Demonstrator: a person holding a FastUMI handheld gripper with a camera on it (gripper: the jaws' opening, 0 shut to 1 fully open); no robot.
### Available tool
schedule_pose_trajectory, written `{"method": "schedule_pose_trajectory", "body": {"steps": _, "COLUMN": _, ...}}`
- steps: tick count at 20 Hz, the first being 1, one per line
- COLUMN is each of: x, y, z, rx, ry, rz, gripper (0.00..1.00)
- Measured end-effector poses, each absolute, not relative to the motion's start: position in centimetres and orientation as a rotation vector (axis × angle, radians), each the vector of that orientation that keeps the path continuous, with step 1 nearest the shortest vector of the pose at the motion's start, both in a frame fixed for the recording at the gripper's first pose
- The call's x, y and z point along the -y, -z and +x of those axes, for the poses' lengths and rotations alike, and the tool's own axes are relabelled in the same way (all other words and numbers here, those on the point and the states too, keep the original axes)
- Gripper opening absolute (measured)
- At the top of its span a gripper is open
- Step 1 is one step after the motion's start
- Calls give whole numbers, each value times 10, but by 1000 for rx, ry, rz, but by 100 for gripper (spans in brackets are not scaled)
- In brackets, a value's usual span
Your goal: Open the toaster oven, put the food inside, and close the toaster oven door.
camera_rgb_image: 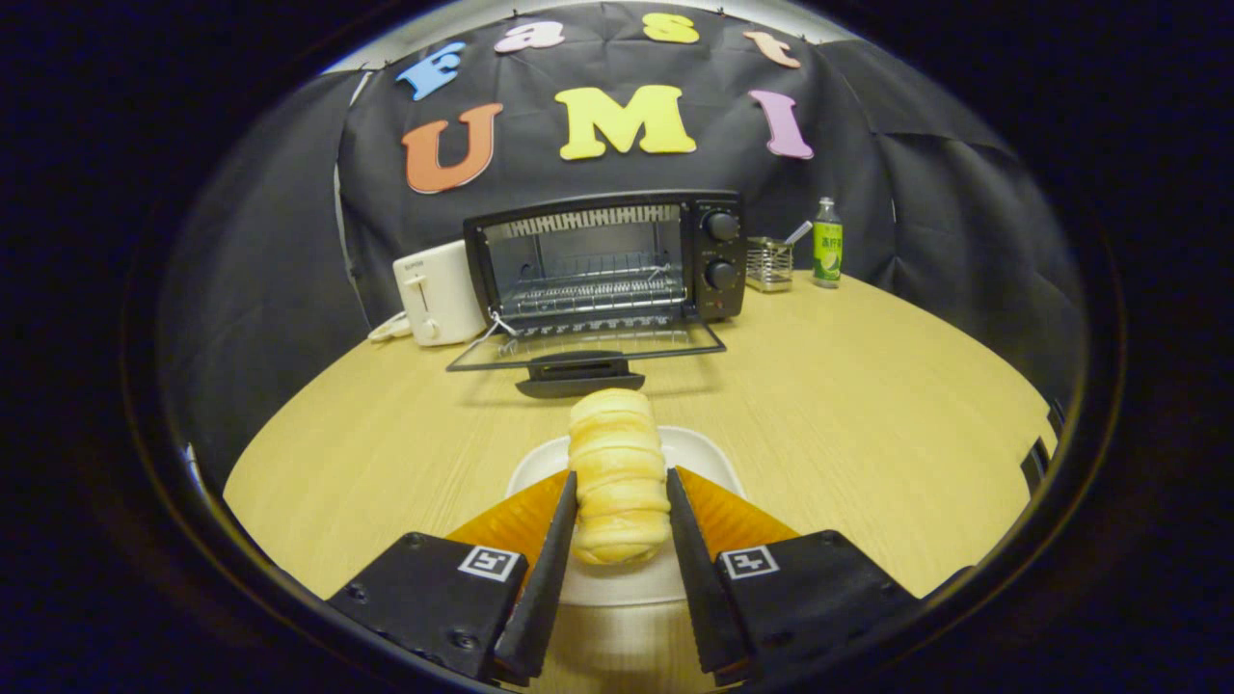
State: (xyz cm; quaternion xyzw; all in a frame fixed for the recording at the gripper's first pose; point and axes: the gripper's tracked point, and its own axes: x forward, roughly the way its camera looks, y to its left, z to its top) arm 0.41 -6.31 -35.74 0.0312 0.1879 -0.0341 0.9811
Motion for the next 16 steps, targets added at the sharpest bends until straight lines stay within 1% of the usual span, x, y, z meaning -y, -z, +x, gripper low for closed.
{"method": "schedule_pose_trajectory", "body": {"steps": 4, "x": 47, "y": 344, "z": 7, "rx": -316, "ry": 5, "rz": 106, "gripper": 62}}
{"method": "schedule_pose_trajectory", "body": {"steps": 8, "x": 31, "y": 313, "z": 17, "rx": -222, "ry": -77, "rz": 194, "gripper": 62}}
{"method": "schedule_pose_trajectory", "body": {"steps": 12, "x": 24, "y": 259, "z": 37, "rx": -44, "ry": -182, "rz": 461, "gripper": 62}}
{"method": "schedule_pose_trajectory", "body": {"steps": 14, "x": 25, "y": 244, "z": 50, "rx": -19, "ry": -220, "rz": 567, "gripper": 61}}
{"method": "schedule_pose_trajectory", "body": {"steps": 16, "x": 22, "y": 234, "z": 65, "rx": -35, "ry": -271, "rz": 618, "gripper": 61}}
